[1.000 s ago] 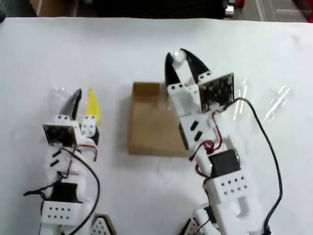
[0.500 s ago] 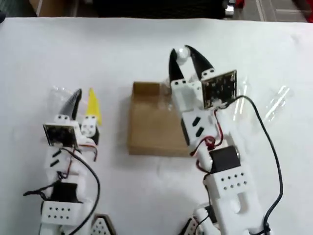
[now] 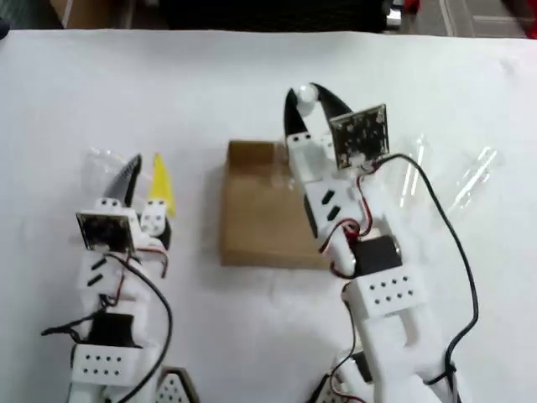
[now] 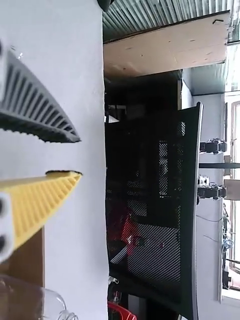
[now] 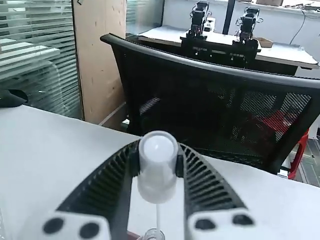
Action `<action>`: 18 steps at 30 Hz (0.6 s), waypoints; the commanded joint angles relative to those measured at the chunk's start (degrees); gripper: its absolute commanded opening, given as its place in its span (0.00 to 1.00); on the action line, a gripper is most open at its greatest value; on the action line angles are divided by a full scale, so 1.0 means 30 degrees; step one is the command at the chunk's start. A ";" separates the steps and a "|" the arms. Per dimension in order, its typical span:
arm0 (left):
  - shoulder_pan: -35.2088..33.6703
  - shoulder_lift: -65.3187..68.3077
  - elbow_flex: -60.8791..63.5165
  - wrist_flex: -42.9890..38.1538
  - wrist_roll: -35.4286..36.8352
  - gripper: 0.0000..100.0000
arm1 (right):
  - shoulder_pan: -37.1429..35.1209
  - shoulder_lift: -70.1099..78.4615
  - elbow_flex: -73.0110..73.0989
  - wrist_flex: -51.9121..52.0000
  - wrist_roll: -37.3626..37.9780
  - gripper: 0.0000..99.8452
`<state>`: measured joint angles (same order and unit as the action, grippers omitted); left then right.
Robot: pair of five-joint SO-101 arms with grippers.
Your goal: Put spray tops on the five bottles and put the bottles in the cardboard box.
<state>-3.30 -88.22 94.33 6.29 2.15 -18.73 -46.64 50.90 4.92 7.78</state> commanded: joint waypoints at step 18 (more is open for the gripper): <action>0.0249 -0.0190 -0.0234 -0.0264 -0.0205 0.10 | -0.0484 0.2242 -0.1026 -0.0249 0.0117 0.18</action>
<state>-3.30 -88.22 94.33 6.29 2.15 -19.52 -39.43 50.90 4.92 7.78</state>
